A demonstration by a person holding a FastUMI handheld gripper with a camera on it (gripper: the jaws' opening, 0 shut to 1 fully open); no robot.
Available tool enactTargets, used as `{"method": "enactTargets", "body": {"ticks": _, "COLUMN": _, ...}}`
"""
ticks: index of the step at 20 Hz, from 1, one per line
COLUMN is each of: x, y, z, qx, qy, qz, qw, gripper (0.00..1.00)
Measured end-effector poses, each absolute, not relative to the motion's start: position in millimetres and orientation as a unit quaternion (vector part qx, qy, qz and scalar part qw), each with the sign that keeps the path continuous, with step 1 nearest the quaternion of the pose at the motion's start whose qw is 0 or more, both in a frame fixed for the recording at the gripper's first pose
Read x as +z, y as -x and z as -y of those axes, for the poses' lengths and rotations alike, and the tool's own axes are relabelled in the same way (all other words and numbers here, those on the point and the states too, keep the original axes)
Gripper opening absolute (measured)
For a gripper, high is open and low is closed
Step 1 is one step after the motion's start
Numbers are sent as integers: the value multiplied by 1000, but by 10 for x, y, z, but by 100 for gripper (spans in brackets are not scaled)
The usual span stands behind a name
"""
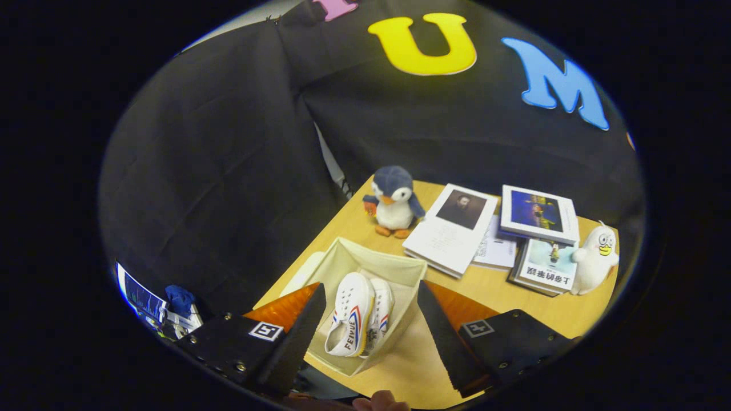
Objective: Open the storage box then place both shoes into the box .Put the left shoe in first, then the right shoe, with the right side of both shoes facing outward in a uniform manner.
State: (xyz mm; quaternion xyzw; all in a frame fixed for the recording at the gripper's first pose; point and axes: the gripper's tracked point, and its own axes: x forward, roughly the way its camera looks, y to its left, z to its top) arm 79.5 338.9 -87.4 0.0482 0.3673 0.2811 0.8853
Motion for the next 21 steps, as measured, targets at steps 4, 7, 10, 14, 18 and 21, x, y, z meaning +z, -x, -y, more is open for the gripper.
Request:
{"method": "enactTargets", "body": {"ticks": 4, "x": -391, "y": -757, "z": -2633, "qx": 201, "qy": -64, "qz": -258, "qw": 943, "gripper": 98}}
{"method": "enactTargets", "body": {"ticks": 7, "x": -36, "y": -657, "z": -2077, "qx": 138, "qy": -60, "qz": -162, "qw": 975, "gripper": 98}}
{"method": "enactTargets", "body": {"ticks": 10, "x": 367, "y": -446, "z": -1561, "qx": 76, "qy": -66, "qz": -71, "qw": 992, "gripper": 98}}
{"method": "enactTargets", "body": {"ticks": 14, "x": 737, "y": -198, "z": -1080, "qx": 27, "qy": -82, "qz": 7, "qw": 996, "gripper": 97}}
{"method": "enactTargets", "body": {"ticks": 18, "x": 732, "y": -132, "z": -721, "qx": 13, "qy": -77, "qz": 18, "qw": 997, "gripper": 98}}
{"method": "enactTargets", "body": {"ticks": 21, "x": 700, "y": -158, "z": -348, "qx": 2, "qy": -77, "qz": 23, "qw": 997, "gripper": 98}}
